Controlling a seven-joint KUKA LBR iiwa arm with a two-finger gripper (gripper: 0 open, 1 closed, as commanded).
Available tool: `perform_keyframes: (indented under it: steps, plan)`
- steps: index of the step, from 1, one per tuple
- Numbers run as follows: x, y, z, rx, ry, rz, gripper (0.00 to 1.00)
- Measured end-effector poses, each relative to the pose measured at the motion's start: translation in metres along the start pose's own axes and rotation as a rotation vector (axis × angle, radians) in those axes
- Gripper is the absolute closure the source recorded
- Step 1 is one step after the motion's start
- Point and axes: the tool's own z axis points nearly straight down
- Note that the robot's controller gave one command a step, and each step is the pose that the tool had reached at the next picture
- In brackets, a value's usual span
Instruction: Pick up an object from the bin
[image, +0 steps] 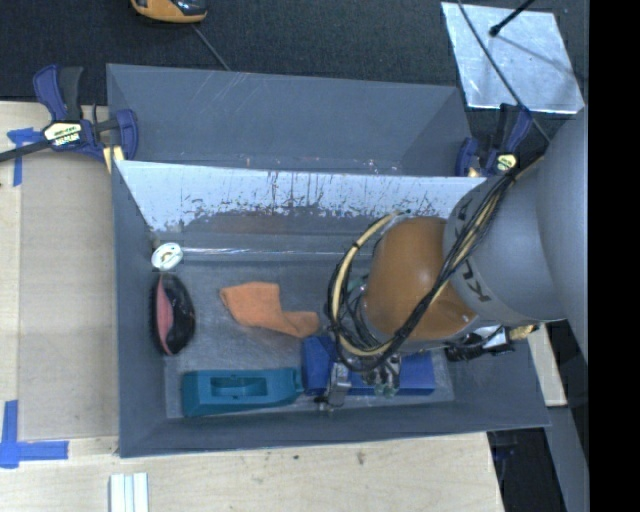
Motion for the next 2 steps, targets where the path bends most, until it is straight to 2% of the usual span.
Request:
perform_keyframes:
  steps: [2]
  plan:
    - [0.0014, -0.0004, -0.0043, 0.001, 0.004, 0.0, 1.0]
